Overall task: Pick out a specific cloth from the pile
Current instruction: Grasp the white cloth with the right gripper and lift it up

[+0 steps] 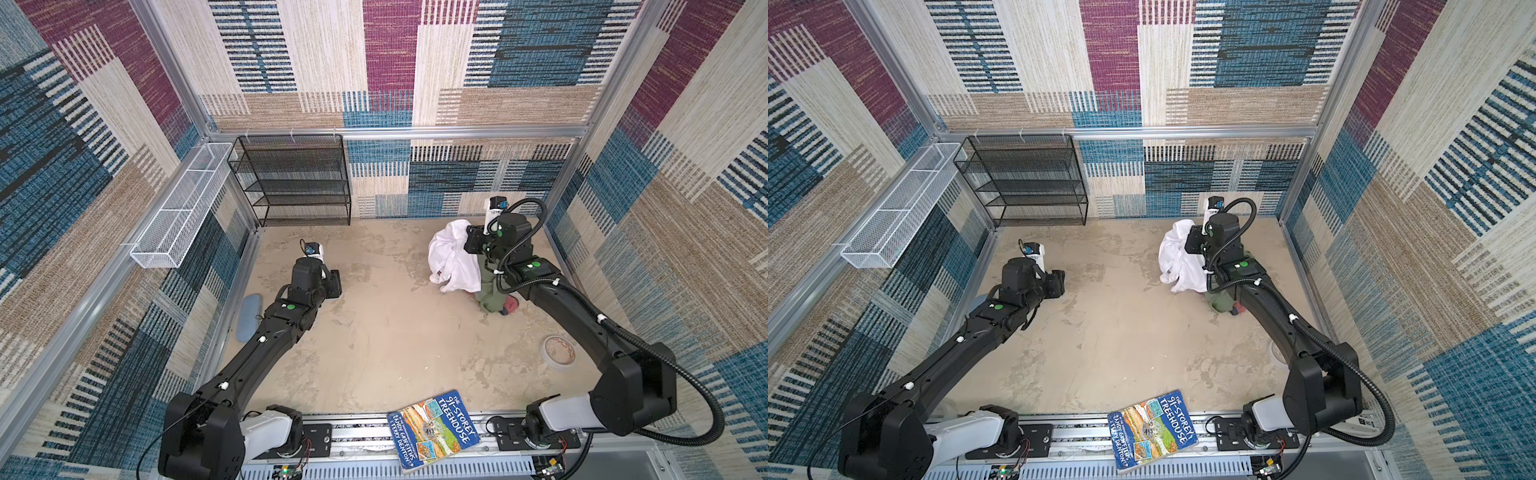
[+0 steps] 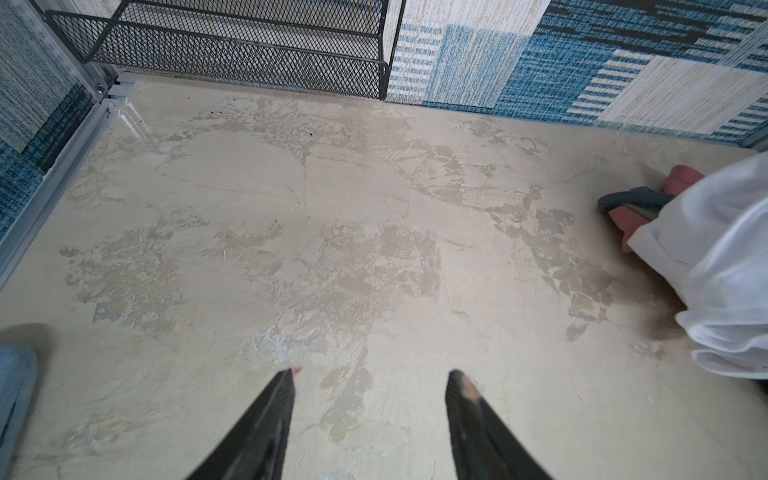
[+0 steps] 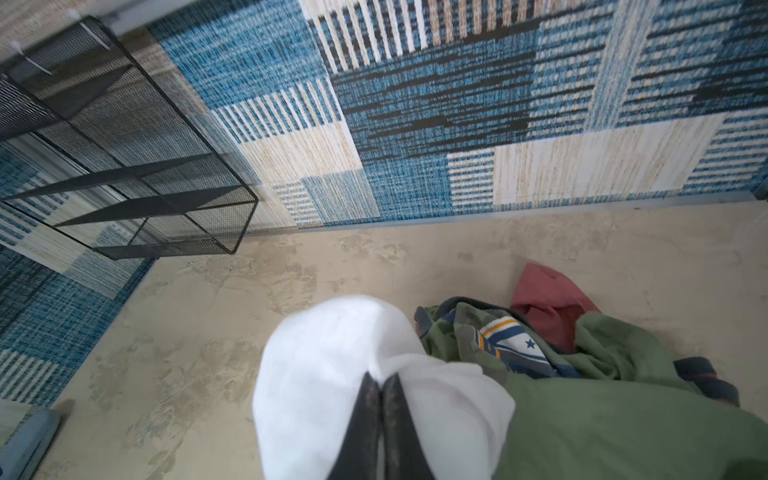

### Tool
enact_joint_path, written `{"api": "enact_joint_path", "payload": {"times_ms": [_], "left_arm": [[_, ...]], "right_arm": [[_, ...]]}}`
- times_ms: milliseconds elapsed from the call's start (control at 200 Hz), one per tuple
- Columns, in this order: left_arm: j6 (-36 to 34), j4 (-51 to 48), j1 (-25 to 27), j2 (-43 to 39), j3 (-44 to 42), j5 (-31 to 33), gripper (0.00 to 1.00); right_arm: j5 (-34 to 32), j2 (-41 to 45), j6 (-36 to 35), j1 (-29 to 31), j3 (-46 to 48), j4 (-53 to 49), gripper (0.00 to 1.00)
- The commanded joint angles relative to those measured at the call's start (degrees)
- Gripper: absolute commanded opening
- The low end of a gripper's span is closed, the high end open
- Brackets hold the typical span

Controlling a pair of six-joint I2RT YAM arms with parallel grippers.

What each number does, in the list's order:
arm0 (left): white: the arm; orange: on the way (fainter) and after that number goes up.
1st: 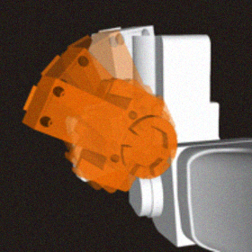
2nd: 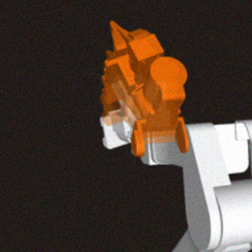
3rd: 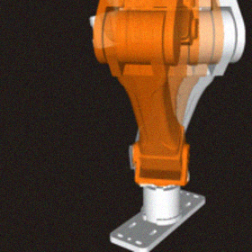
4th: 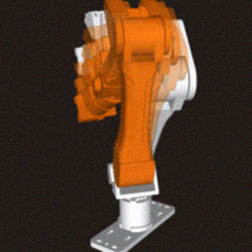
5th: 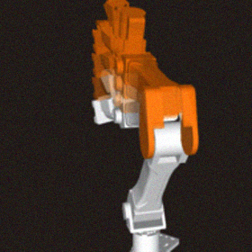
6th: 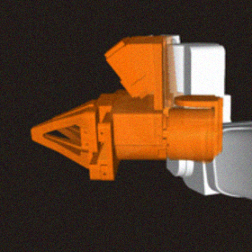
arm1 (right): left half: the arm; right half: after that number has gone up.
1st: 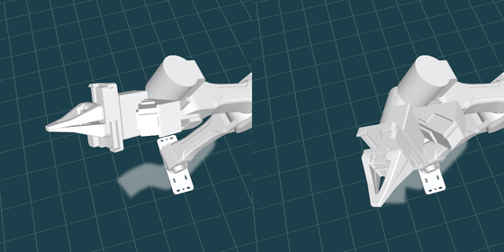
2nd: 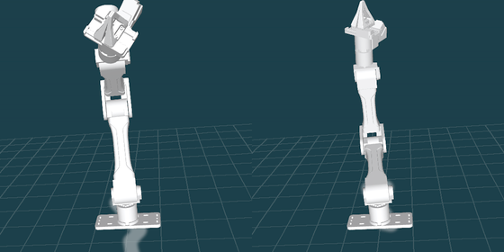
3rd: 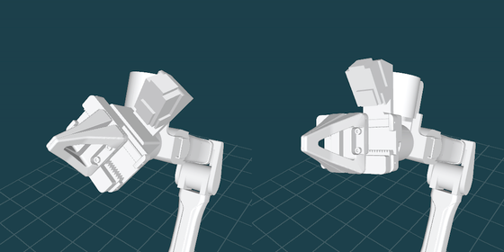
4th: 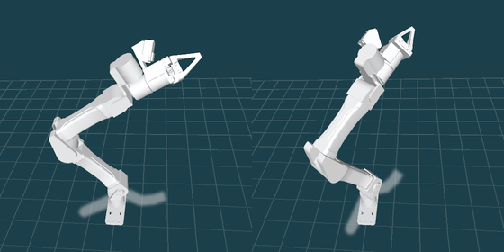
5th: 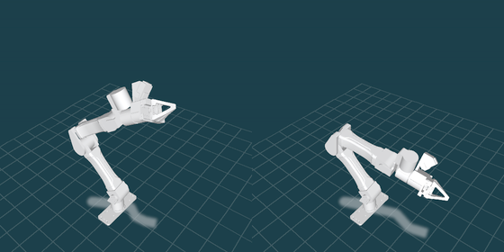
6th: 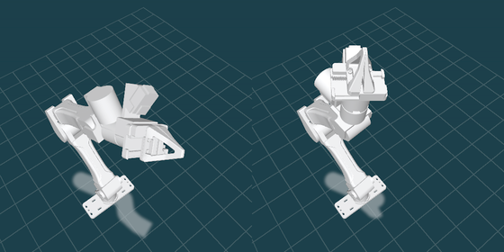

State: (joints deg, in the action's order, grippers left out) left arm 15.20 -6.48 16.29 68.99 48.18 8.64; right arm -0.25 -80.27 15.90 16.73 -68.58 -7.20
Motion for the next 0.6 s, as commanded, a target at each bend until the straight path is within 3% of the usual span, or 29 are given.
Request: {"api": "enact_joint_path", "payload": {"times_ms": [0,361,591], "left_arm": [[0.8,-1.0,0.0,-0.4,1.1,-0.4,0.61],[2.9,-6.6,0.1,-0.9,4.8,1.8,0.60],[3.9,-12.4,0.0,-1.3,8.9,4.5,0.59]], "right_arm": [[4.2,1.6,-0.6,-0.1,-2.0,1.0,0.00],[14.8,4.0,-1.1,0.0,-9.3,-1.1,0.00],[19.8,0.8,-2.7,2.6,-14.9,-3.1,0.00]]}}
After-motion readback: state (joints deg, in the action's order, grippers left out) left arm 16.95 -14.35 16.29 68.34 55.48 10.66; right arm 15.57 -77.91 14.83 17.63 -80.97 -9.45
